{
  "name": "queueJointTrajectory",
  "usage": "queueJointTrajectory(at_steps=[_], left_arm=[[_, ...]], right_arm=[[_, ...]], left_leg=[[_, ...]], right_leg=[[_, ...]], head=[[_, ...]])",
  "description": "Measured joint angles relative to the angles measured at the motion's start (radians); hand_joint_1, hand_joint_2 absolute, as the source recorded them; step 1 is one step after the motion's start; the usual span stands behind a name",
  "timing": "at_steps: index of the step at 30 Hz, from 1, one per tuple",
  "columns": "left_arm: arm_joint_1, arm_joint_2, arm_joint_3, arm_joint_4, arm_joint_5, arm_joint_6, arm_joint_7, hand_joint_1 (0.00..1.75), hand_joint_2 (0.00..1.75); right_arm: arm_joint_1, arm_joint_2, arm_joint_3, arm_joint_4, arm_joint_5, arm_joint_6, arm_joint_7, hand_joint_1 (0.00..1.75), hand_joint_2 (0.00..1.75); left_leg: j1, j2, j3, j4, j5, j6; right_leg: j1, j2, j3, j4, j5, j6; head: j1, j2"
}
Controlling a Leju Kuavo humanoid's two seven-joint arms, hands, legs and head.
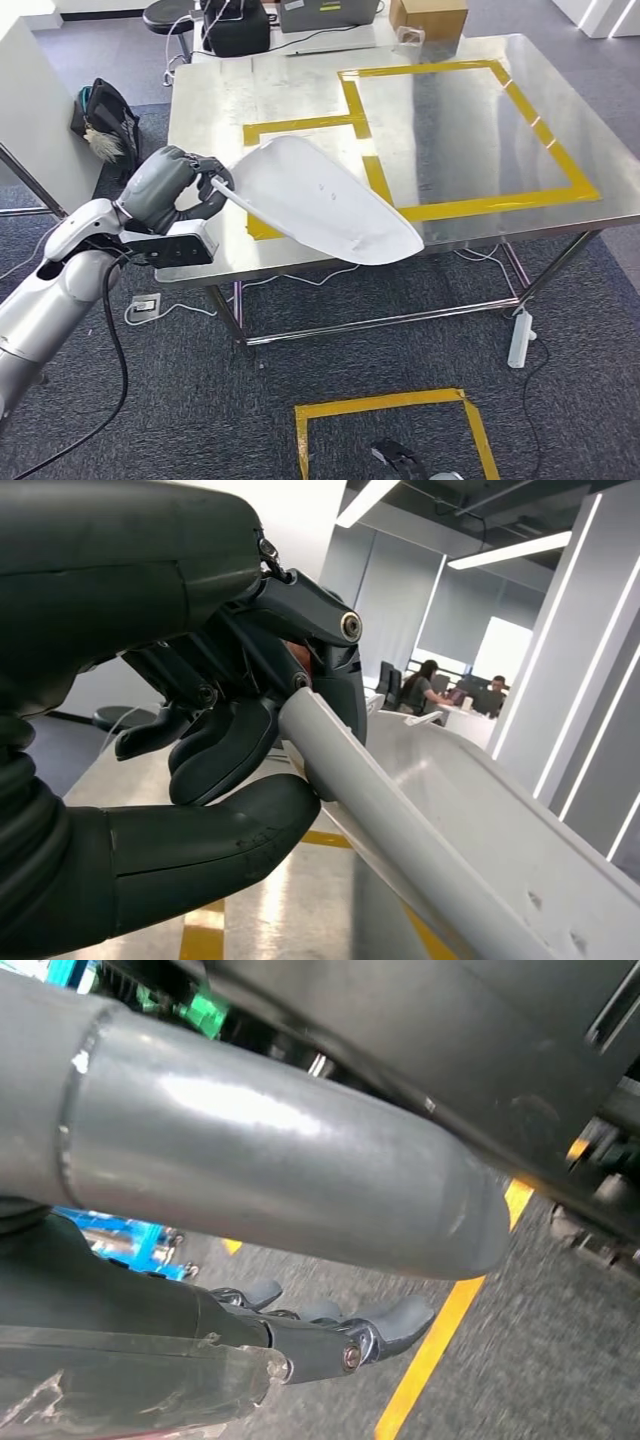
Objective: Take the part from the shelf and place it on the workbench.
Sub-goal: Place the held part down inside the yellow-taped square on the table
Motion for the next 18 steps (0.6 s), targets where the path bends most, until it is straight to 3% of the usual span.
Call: queueJointTrajectory(at_steps=[11, 18], left_arm=[[0.016, 0.024, 0.035, -0.007, -0.017, 0.000, 0.004, 1.75, 1.75], [0.017, 0.028, 0.045, -0.007, -0.027, 0.000, 0.000, 1.75, 1.75]], right_arm=[[-0.054, 0.012, 0.042, -0.007, 0.080, -0.095, 0.000, 0.00, 0.00], [-0.054, 0.017, 0.041, -0.006, 0.069, -0.079, 0.000, 0.00, 0.00]], left_leg=[[0.001, 0.000, 0.000, 0.000, 0.004, 0.006], [0.003, 0.000, 0.000, 0.000, 0.005, 0.006]], right_leg=[[0.000, 0.000, 0.000, -0.001, 0.004, 0.009], [0.002, 0.000, 0.000, -0.001, 0.004, 0.009]], head=[[0.000, 0.000], [0.000, 0.000]])
